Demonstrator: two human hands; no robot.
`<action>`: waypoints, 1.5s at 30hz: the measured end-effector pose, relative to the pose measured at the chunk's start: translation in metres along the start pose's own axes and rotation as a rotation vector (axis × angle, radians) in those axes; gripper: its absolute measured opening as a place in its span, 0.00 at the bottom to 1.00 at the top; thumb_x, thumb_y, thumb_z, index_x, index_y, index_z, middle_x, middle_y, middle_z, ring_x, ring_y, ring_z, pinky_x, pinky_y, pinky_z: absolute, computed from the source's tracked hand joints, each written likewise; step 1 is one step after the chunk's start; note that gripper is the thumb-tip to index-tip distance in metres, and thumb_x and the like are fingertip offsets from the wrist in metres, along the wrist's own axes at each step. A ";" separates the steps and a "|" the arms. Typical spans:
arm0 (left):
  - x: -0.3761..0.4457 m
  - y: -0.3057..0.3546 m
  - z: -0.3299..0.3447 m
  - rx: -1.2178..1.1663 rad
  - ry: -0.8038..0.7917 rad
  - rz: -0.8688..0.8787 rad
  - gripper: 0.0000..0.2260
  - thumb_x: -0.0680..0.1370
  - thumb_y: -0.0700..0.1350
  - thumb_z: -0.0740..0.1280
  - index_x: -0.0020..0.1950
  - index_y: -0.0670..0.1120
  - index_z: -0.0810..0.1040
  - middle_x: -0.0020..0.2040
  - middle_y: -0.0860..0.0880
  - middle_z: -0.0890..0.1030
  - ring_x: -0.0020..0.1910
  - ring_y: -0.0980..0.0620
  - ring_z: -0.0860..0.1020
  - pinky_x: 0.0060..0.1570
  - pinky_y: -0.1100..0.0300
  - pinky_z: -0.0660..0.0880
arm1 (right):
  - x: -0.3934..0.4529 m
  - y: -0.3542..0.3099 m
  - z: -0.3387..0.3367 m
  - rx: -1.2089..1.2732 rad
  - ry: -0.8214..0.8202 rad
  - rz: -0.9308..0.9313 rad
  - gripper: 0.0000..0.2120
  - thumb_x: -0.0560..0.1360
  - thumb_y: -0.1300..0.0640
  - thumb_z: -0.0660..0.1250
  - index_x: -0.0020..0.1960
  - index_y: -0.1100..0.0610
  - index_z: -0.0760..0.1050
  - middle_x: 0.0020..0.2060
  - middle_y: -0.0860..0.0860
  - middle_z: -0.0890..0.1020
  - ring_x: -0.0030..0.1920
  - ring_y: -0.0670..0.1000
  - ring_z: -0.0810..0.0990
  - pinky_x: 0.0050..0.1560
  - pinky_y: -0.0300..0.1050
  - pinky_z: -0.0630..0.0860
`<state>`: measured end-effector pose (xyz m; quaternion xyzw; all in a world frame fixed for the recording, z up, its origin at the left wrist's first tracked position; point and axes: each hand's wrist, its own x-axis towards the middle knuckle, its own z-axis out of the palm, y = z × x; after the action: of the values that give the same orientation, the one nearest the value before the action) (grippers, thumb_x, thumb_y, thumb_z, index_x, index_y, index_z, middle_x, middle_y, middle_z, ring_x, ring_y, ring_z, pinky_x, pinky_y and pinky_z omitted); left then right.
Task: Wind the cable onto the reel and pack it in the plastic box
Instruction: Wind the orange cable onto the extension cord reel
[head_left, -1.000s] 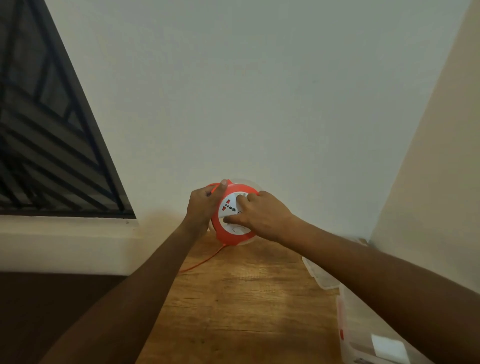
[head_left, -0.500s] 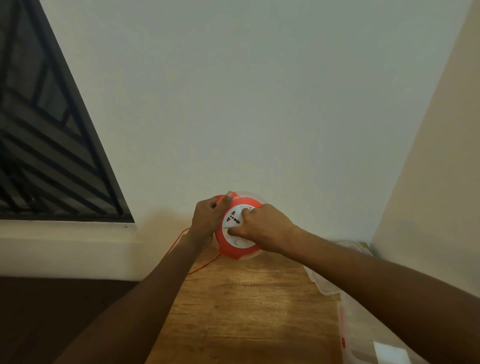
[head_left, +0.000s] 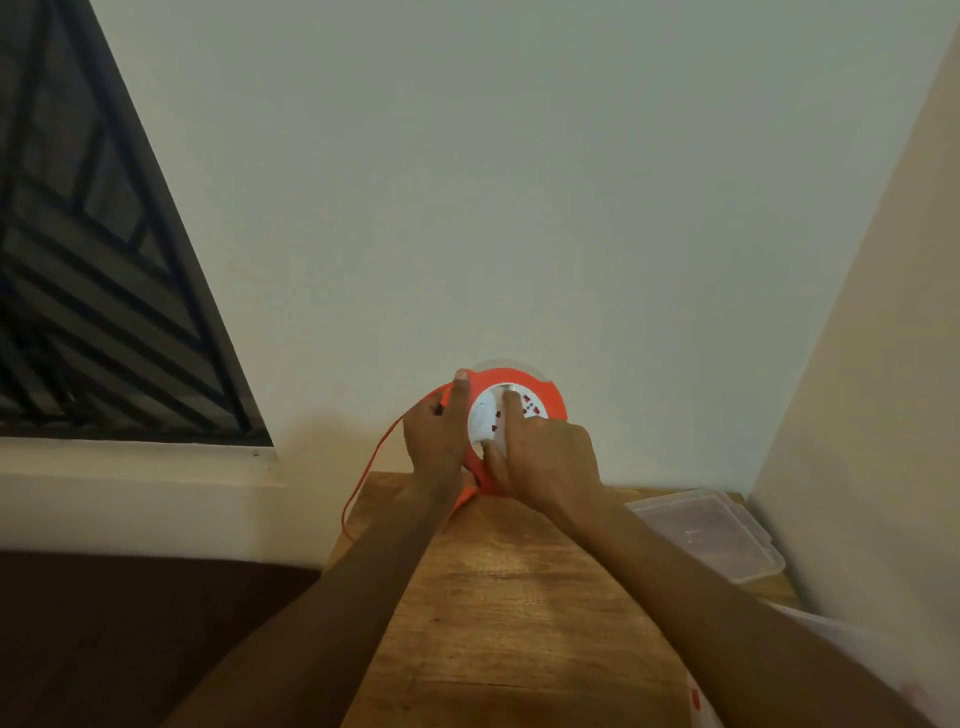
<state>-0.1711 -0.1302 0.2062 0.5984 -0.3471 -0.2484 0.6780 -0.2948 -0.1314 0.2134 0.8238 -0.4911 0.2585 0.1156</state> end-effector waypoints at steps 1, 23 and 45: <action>-0.002 -0.002 0.003 0.008 0.006 0.011 0.16 0.80 0.60 0.68 0.39 0.51 0.82 0.38 0.52 0.86 0.41 0.50 0.86 0.39 0.54 0.84 | -0.003 -0.004 0.001 0.082 0.013 0.112 0.33 0.76 0.38 0.57 0.74 0.55 0.61 0.51 0.54 0.85 0.43 0.57 0.85 0.39 0.48 0.79; 0.037 0.014 -0.038 0.176 -0.387 0.029 0.10 0.80 0.61 0.67 0.50 0.58 0.84 0.47 0.53 0.89 0.42 0.50 0.88 0.42 0.56 0.86 | 0.004 0.001 -0.028 -0.231 -0.253 -0.441 0.36 0.72 0.49 0.74 0.75 0.47 0.60 0.73 0.60 0.65 0.65 0.62 0.74 0.56 0.58 0.78; 0.018 -0.023 -0.053 -0.005 -0.270 -0.154 0.12 0.79 0.59 0.71 0.47 0.53 0.87 0.42 0.51 0.89 0.41 0.49 0.88 0.37 0.58 0.84 | -0.005 -0.035 0.005 0.025 -0.338 -0.068 0.39 0.68 0.44 0.74 0.74 0.44 0.62 0.65 0.53 0.78 0.60 0.57 0.80 0.54 0.54 0.78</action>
<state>-0.1172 -0.1130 0.1843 0.5828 -0.3875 -0.3785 0.6057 -0.2651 -0.1125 0.2087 0.8730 -0.4721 0.1185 0.0297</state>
